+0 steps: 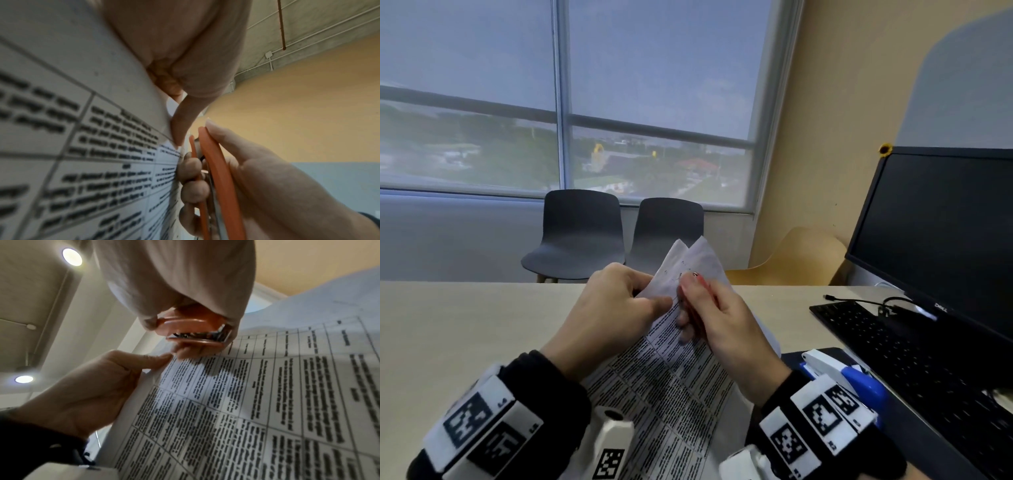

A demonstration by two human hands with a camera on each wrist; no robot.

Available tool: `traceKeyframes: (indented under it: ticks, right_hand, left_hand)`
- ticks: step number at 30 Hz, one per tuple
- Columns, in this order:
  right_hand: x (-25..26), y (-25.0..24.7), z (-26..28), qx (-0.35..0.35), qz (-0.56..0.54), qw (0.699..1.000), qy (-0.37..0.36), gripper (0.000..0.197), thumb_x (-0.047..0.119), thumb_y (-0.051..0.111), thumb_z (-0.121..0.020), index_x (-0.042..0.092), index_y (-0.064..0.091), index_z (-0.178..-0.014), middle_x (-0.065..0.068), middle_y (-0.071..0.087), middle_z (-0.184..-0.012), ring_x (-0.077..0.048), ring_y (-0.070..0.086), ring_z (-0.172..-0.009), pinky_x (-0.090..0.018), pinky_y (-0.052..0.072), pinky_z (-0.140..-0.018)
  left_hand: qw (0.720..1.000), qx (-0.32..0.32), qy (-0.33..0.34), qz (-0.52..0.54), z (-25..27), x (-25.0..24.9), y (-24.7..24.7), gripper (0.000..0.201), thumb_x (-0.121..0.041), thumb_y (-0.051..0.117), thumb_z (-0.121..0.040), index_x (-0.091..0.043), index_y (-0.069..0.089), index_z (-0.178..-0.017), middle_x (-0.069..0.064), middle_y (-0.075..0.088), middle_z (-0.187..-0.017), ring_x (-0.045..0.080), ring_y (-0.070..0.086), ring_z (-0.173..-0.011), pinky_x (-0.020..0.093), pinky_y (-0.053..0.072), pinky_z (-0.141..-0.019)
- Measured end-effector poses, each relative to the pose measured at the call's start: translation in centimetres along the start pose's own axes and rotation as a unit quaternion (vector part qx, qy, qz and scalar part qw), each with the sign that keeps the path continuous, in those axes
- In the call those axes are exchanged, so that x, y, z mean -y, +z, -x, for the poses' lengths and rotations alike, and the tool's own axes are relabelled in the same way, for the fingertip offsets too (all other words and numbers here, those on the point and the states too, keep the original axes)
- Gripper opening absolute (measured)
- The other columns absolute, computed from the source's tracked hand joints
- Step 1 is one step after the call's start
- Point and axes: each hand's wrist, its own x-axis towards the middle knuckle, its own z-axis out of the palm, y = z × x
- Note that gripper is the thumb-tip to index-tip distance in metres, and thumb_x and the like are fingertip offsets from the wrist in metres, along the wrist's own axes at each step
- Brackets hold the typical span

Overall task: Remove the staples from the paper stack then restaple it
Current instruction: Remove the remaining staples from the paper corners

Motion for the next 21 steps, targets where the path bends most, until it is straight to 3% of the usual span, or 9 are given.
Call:
traceKeyframes:
  ticks: [3,5,9,12,15,18,21]
  right_hand:
    - [0.0,0.2,0.2,-0.024,0.086,0.995,-0.045,0.042,0.063,0.05,-0.091,0.022,0.056,-0.083,0.009,0.052,-0.069,-0.009,0.051,-0.066,-0.038,0.05,-0.065]
    - [0.3,0.6,0.1,-0.046,0.131,0.988,-0.067,0.034,0.057,0.048,-0.095,0.026,0.052,-0.081,0.011,0.052,-0.067,-0.003,0.049,-0.062,-0.03,0.048,-0.062]
    - [0.2,-1.3,-1.1,-0.116,0.173,0.977,-0.055,0.038,0.054,0.041,-0.098,0.018,0.054,-0.091,0.003,0.059,-0.074,-0.003,0.05,-0.058,-0.015,0.042,-0.051]
    - [-0.5,-2.8,-0.4,-0.059,0.288,0.952,-0.086,0.038,0.059,0.04,-0.096,0.024,0.045,-0.085,0.006,0.052,-0.064,-0.003,0.045,-0.05,-0.015,0.038,-0.048]
    - [-1.3,-3.4,0.7,-0.036,0.341,0.934,-0.096,0.038,0.061,0.041,-0.094,0.027,0.043,-0.078,0.007,0.05,-0.06,-0.006,0.047,-0.053,-0.019,0.035,-0.051]
    - [-0.9,-4.8,1.2,0.029,0.377,0.925,-0.024,0.048,0.069,0.044,-0.089,0.024,0.053,-0.078,0.005,0.06,-0.069,-0.008,0.056,-0.063,-0.025,0.043,-0.059]
    - [-1.0,-6.6,1.6,0.151,0.499,0.851,0.07,0.062,0.076,0.044,-0.084,0.018,0.061,-0.074,0.004,0.061,-0.068,-0.013,0.057,-0.065,-0.03,0.043,-0.061]
  left_hand:
    - [1.0,0.006,0.01,-0.017,0.0,-0.2,0.1,0.02,-0.027,0.072,-0.088,-0.014,0.08,-0.075,0.015,0.071,-0.067,0.015,0.054,-0.052,0.028,0.042,-0.052]
    - [0.999,-0.003,0.011,-0.034,0.0,-0.3,0.2,0.02,-0.027,0.072,-0.087,-0.013,0.08,-0.075,0.016,0.068,-0.065,0.015,0.05,-0.05,0.028,0.041,-0.051]
    - [0.998,-0.032,-0.023,-0.057,0.1,-0.2,-0.6,0.013,-0.02,0.072,-0.086,-0.018,0.083,-0.08,0.001,0.075,-0.064,0.018,0.072,-0.06,0.036,0.06,-0.062]
    - [0.999,-0.033,-0.021,-0.029,0.1,-0.2,-0.8,0.013,-0.018,0.07,-0.088,-0.019,0.083,-0.086,-0.002,0.076,-0.067,0.015,0.073,-0.061,0.037,0.062,-0.065]
    - [0.999,-0.023,-0.015,-0.03,-0.2,0.0,-0.5,0.013,-0.019,0.07,-0.088,-0.018,0.082,-0.088,-0.003,0.076,-0.069,0.01,0.072,-0.059,0.029,0.061,-0.059]
    - [0.999,-0.029,-0.021,-0.015,-0.1,0.1,-1.1,0.012,-0.017,0.07,-0.087,-0.018,0.082,-0.086,-0.002,0.076,-0.068,0.01,0.072,-0.058,0.025,0.058,-0.053]
    - [0.998,-0.06,-0.008,0.014,-0.2,0.1,-2.6,0.011,-0.018,0.071,-0.086,-0.023,0.08,-0.083,-0.004,0.076,-0.066,0.007,0.07,-0.054,0.024,0.056,-0.049]
